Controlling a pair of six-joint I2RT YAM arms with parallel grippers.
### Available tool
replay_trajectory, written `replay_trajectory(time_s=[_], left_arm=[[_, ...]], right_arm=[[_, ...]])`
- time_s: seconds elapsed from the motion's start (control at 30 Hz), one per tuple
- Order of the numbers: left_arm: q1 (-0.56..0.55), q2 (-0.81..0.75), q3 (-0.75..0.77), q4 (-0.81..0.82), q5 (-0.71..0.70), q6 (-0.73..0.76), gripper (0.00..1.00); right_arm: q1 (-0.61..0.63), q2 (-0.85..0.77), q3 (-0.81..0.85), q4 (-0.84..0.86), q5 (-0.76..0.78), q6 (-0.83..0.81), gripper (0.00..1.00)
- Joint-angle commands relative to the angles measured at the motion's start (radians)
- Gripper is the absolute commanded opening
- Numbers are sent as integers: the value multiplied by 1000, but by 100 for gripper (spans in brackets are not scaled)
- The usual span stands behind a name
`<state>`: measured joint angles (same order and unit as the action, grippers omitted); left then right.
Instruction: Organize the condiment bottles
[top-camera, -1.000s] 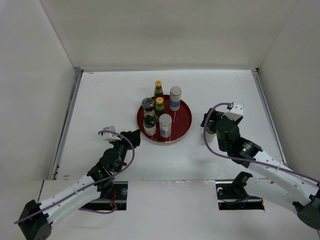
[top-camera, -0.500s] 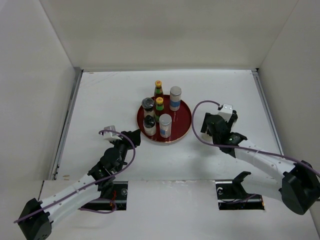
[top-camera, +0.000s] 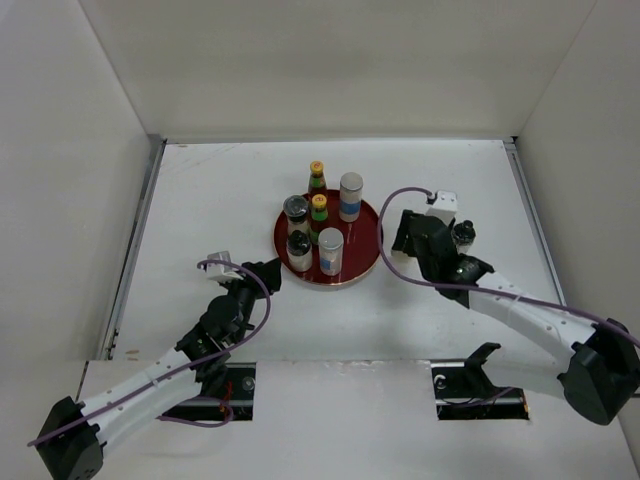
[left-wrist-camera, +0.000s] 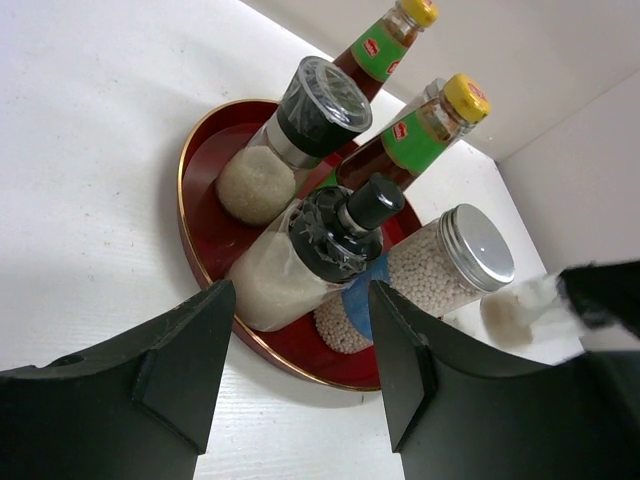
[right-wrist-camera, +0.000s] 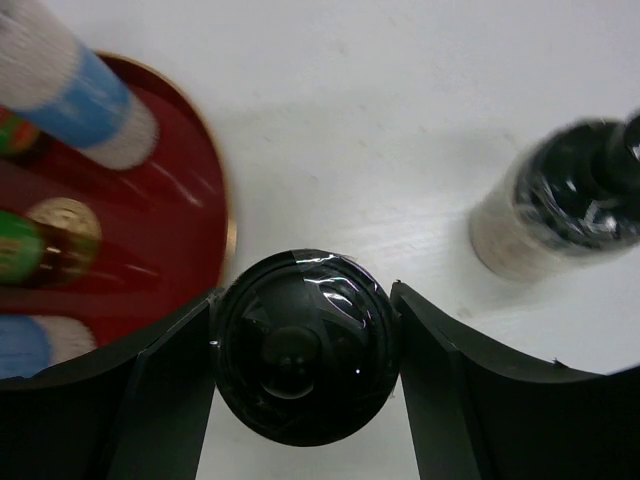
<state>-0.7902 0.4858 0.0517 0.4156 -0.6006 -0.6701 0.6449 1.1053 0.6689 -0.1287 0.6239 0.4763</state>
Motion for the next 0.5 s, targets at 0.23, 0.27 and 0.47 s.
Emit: replay_trajectory(time_s=[0.23,0.27,0.47], left_arm=[[4,-15,-10,28,9,-3,54],[1,-19,-9,28,2,-3,54],[0,-24,-9,25,6,-5,54]], right_arm=[[68,325,342,267,-82,-48,54],[71,362,366,270,-84,-48,55],[95,520,452,302,-76,-39,55]])
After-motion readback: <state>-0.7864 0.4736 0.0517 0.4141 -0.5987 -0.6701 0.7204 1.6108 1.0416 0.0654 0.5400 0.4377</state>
